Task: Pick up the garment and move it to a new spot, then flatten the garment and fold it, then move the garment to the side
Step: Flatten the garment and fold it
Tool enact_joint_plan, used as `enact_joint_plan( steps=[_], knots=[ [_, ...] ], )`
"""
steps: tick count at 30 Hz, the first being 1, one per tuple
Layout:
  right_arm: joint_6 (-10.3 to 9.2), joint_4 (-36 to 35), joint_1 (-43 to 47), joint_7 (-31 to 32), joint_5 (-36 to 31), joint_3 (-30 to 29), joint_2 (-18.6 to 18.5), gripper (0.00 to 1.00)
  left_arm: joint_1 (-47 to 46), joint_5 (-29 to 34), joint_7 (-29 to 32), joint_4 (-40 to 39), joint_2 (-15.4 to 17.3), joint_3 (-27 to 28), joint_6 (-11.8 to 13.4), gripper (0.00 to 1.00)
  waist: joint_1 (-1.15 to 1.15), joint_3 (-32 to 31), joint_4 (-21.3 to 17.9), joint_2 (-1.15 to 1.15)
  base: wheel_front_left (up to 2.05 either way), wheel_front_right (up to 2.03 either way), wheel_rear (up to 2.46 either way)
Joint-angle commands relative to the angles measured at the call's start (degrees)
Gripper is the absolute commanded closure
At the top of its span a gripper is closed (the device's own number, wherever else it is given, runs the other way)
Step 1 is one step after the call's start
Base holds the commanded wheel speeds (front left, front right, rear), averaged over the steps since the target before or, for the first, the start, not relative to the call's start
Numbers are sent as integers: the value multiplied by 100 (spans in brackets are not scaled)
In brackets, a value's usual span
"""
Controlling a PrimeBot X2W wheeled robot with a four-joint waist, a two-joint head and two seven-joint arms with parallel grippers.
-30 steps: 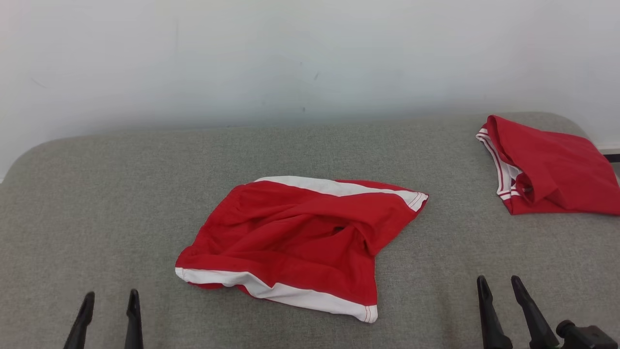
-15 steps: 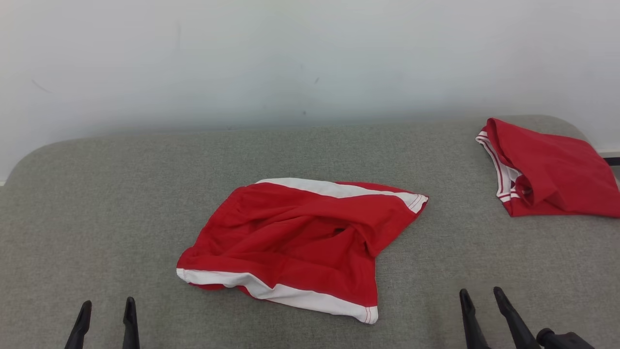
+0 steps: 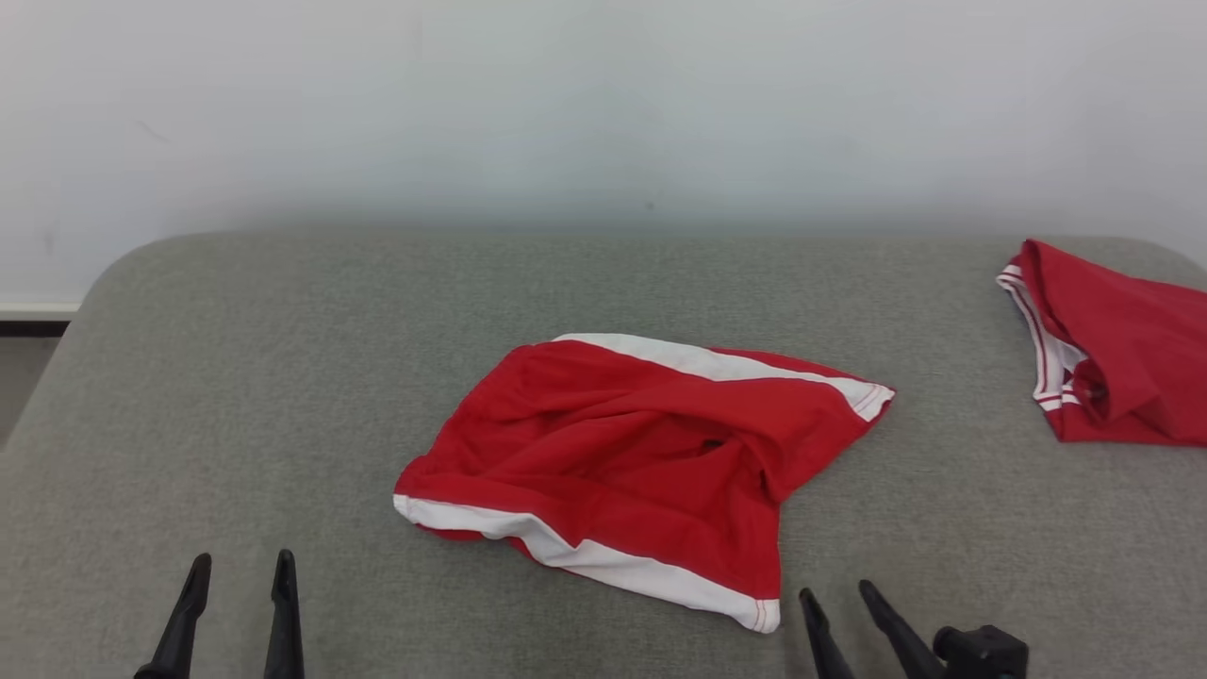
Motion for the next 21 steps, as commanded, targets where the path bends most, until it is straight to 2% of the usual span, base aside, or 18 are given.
enact_joint_plan(
  steps=[1,13,14,15,21],
  knots=[
    [-16,253,-177,-18,97,130,39,0,-109,16,-2,38,-15,-23,-8,0,0,93,195,0,0,0,0],
    [-16,1748,-937,-30,407,654,250,0,-283,18,-2,113,-52,-110,-14,0,0,273,581,0,0,0,0],
    [-16,1812,-985,-30,438,688,273,36,-281,13,-2,112,-48,-102,-13,0,0,274,590,0,0,0,0],
    [-16,1826,-1016,-30,471,693,287,100,-277,10,-2,107,-43,-98,-14,0,0,274,593,0,0,0,0],
    [-16,1640,-1054,-32,482,410,74,100,-170,15,-2,108,-55,-42,-14,0,0,220,433,0,0,0,0]
  ],
)
